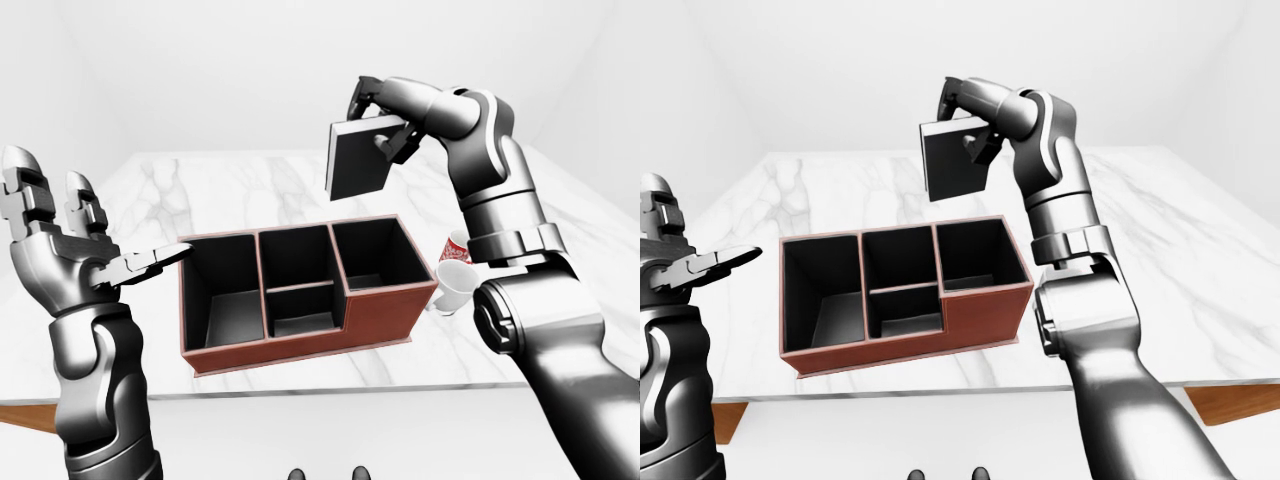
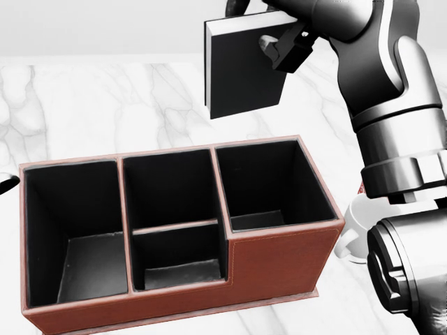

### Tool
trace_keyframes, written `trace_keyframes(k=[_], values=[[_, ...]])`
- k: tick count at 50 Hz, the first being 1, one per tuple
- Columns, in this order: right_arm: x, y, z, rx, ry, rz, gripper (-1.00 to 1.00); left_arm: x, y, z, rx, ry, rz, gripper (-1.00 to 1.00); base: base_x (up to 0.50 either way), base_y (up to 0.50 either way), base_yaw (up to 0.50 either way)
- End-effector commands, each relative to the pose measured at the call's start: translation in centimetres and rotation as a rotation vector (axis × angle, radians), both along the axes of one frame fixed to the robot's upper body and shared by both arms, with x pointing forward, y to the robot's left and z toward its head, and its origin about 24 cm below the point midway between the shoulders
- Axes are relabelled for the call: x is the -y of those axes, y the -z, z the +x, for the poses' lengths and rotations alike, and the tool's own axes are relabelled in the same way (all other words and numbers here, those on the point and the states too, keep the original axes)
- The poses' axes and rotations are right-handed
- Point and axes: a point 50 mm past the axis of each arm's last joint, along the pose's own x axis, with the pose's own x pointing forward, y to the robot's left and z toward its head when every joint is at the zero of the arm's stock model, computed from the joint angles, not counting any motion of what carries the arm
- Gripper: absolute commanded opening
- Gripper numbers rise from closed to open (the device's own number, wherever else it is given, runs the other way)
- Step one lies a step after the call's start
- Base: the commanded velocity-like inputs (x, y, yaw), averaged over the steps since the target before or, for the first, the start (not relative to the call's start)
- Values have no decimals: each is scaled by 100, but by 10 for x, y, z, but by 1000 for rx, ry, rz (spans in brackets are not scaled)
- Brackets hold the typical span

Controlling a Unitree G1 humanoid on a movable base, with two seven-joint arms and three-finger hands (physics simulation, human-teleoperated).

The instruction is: Pick up the book and place it in the right compartment of the caddy.

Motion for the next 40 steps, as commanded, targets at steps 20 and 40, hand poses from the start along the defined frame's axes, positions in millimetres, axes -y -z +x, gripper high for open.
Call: trace_keyframes(k=[20, 40], values=[[10, 34, -3, -21, 38, -37, -100, 0, 3, 1, -14, -2, 1, 100, 0, 0, 0], [23, 53, -19, 37, 80, -88, -100, 0, 5, 3, -26, 0, 4, 100, 0, 0, 0]])
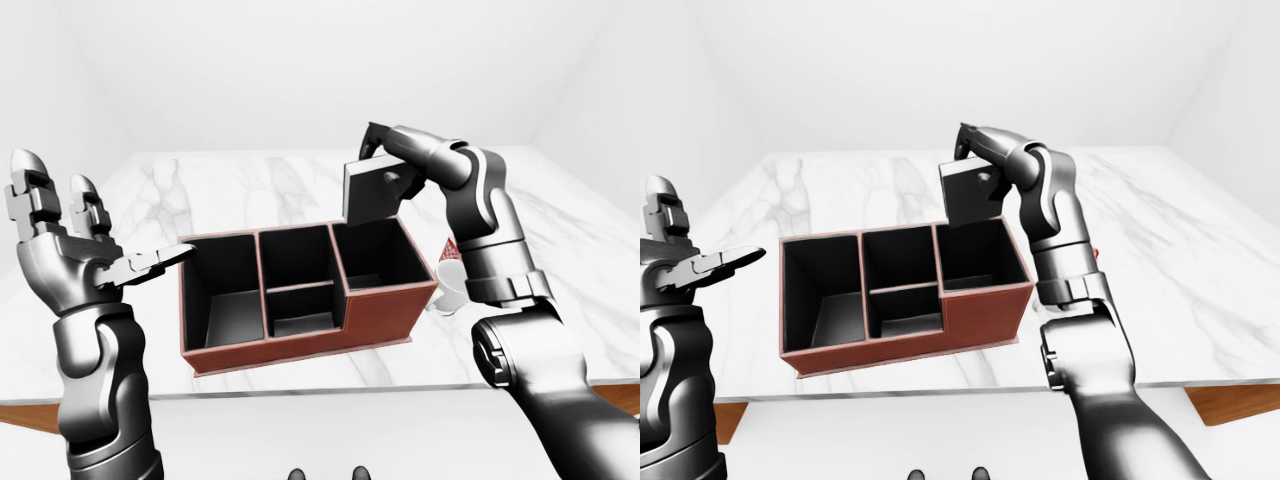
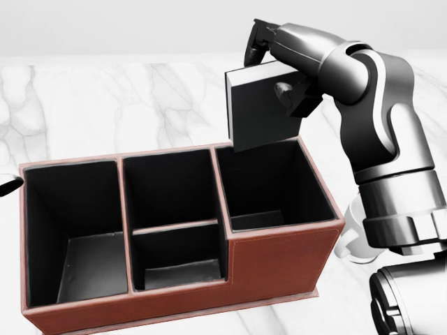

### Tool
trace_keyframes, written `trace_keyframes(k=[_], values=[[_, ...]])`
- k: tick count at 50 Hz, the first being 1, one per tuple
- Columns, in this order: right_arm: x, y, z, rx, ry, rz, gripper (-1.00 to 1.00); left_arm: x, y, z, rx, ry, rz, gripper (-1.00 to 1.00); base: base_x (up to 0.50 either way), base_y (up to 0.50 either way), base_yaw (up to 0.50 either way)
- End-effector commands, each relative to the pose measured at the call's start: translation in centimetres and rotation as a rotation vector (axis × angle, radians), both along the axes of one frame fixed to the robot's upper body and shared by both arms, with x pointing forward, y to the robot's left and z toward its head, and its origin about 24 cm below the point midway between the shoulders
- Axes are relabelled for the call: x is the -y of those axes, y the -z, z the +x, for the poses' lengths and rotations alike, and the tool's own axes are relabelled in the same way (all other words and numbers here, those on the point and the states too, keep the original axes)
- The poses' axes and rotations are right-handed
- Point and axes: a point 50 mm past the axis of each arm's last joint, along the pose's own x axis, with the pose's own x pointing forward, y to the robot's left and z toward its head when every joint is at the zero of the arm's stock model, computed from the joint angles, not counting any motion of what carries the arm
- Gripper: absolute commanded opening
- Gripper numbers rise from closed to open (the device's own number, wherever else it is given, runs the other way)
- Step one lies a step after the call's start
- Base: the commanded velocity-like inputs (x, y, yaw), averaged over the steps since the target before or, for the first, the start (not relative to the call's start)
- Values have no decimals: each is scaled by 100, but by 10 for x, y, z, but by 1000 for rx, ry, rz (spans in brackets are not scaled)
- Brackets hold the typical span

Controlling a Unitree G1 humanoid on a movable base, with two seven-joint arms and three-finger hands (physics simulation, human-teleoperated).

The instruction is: Pick up the book and place it in the right compartment of the caddy.

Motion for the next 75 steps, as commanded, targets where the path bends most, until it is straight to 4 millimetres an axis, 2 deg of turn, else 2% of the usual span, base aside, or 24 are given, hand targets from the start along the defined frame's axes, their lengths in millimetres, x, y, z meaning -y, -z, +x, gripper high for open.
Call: trace_keyframes(k=[1, 10, 23, 37, 47, 60, 64, 70, 75], values=[[8, 0, -10, 56, 22, -5, -100, 0, 0, 0, -1, 0, 1, 100, 0, 0, 0], [4, 2, -12, 64, 16, -16, -100, 1, -1, -1, 4, 1, 3, 100, 0, 0, 0], [4, -12, -42, 246, 41, -97, -100, 1, 0, 1, -3, 1, 4, 100, 0, 0, 0], [4, -28, -61, 375, 79, -142, -100, 1, 0, 0, 1, 0, 6, 100, 0, 0, 0], [5, -24, -80, 441, 105, -162, -100, 1, -1, -1, 3, 1, 6, 100, 0, 0, 0], [-10, -21, -108, 506, -52, -235, -100, 1, -1, -1, 7, 0, 7, 100, 0, 0, 0], [-8, -17, -110, 501, -41, -211, -100, 2, -2, -1, 8, 1, 8, 100, 0, 0, 0], [-19, -17, -121, 529, -119, -249, -100, 2, -1, -1, 5, 2, 8, 100, 0, 0, 0], [-16, -12, -118, 503, -96, -219, -100, 1, -2, -1, 8, 1, 6, 100, 0, 0, 0]])
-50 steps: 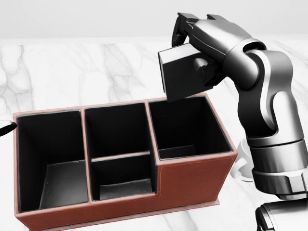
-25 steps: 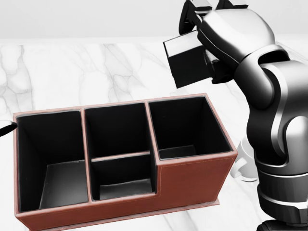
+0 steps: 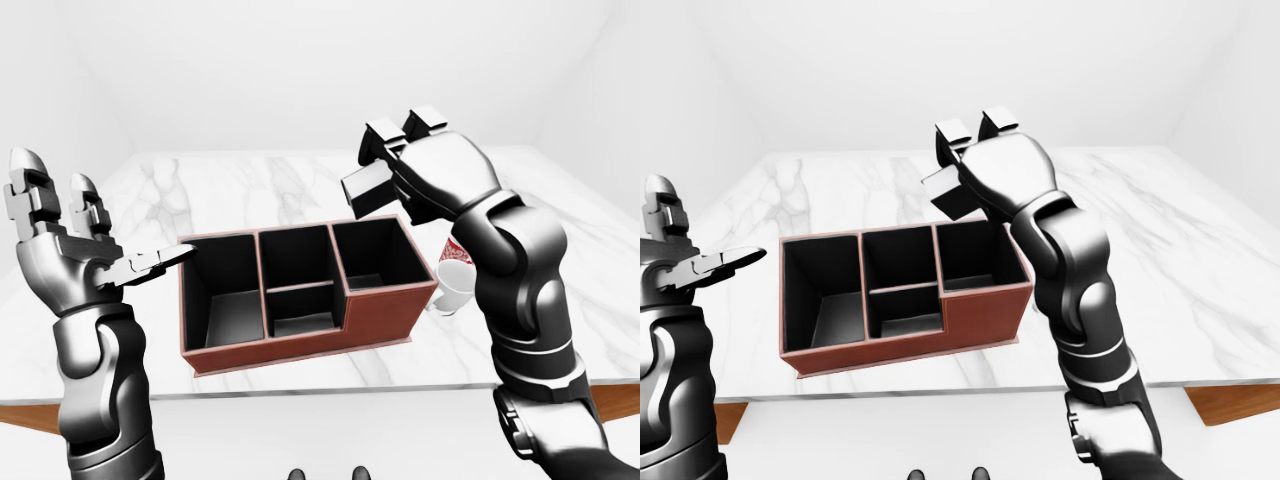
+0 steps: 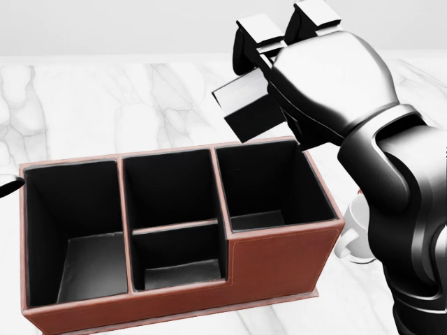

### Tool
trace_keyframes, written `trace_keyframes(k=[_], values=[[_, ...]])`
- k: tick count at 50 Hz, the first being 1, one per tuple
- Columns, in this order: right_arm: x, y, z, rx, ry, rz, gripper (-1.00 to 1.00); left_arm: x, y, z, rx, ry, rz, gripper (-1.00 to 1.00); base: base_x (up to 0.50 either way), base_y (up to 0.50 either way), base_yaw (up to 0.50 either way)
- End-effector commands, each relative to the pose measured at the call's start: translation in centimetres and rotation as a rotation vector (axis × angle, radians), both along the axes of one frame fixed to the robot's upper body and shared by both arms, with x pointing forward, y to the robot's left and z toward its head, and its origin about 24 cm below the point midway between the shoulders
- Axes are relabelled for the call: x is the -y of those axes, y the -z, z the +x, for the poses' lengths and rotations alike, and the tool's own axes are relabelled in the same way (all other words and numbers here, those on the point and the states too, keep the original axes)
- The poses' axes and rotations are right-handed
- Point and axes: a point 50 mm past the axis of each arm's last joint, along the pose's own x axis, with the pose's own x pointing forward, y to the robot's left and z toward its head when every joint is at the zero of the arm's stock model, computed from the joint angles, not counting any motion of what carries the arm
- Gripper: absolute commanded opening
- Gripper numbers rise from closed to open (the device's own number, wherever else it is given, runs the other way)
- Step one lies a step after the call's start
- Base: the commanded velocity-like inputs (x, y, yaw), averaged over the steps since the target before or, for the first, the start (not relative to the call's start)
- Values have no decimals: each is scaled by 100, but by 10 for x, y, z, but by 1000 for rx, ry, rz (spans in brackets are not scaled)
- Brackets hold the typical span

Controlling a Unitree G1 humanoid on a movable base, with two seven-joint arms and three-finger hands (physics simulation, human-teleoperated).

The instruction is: Pick up the book and place it in the right compartment of the caddy.

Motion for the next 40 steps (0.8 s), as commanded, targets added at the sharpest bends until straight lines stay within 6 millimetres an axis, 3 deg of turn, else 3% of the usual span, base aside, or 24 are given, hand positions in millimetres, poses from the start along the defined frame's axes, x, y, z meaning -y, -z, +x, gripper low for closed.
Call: trace_keyframes(k=[1, 15, 40], values=[[0, 3, -9, 22, -1, 6, -100, 0, 0, 0, 0, 1, -1, 100, 0, 0, 0], [16, 24, -1, -59, 102, 134, -100, 0, 0, -1, 2, 0, 2, 100, 0, 0, 0], [14, 46, 2, -156, 93, 183, -100, 0, 2, 1, -11, 0, 1, 100, 0, 0, 0]])
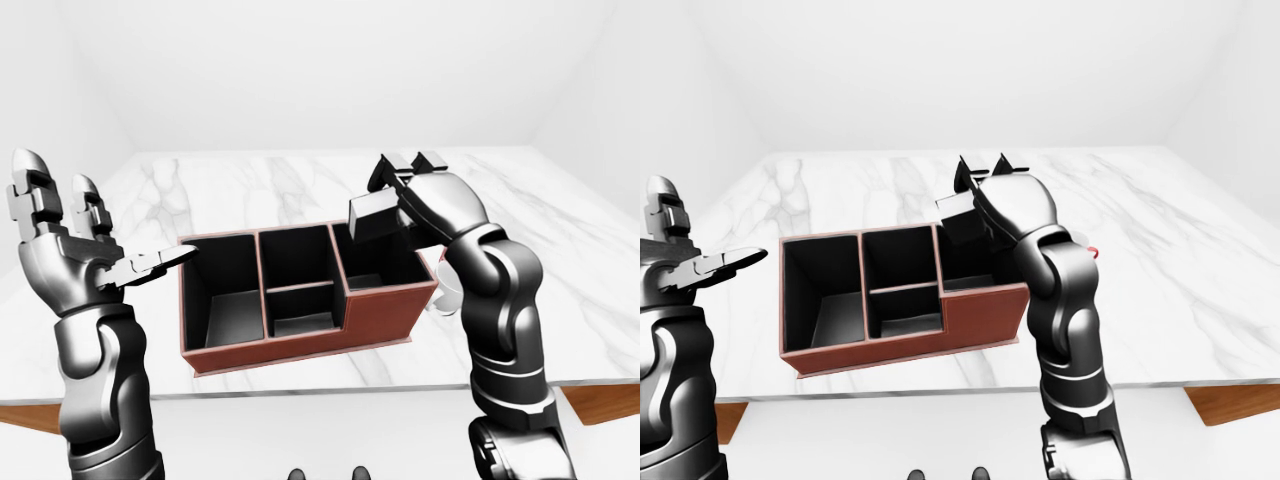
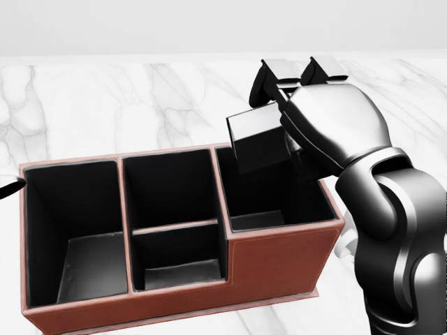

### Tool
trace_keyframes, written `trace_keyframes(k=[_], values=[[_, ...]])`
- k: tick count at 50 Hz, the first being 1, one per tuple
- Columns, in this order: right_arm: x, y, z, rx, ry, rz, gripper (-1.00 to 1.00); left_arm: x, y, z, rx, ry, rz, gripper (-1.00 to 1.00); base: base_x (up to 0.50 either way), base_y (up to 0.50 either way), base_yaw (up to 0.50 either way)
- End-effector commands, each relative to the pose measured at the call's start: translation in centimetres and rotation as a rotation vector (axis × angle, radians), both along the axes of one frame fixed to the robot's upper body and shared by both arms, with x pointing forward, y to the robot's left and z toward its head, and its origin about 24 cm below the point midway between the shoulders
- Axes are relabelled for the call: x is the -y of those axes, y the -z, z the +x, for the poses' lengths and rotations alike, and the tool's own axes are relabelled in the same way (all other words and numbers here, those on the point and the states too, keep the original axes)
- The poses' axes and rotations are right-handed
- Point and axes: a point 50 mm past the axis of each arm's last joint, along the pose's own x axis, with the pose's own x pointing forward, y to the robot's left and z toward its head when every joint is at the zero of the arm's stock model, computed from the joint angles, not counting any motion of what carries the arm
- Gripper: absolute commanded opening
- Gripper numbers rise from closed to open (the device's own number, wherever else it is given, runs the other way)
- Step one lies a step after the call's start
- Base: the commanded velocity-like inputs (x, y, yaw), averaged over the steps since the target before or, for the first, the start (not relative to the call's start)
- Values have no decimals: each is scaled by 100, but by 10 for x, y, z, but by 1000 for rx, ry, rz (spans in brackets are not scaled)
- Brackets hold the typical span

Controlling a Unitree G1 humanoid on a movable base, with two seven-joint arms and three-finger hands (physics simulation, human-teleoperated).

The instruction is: Pick up the book and place it in the right compartment of the caddy.

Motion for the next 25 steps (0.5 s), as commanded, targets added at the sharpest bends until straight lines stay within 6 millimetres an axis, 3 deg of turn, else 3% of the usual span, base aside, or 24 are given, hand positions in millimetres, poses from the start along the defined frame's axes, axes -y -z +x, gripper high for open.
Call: trace_keyframes(k=[1, 25], values=[[2, 4, 0, -14, 17, 14, -100, 0, 1, 1, -6, 0, 0, 100, 0, 0, 0], [-2, 11, 0, -40, 1, 22, -100, 0, -2, -1, 10, -1, 0, 100, 0, 0, 0]])
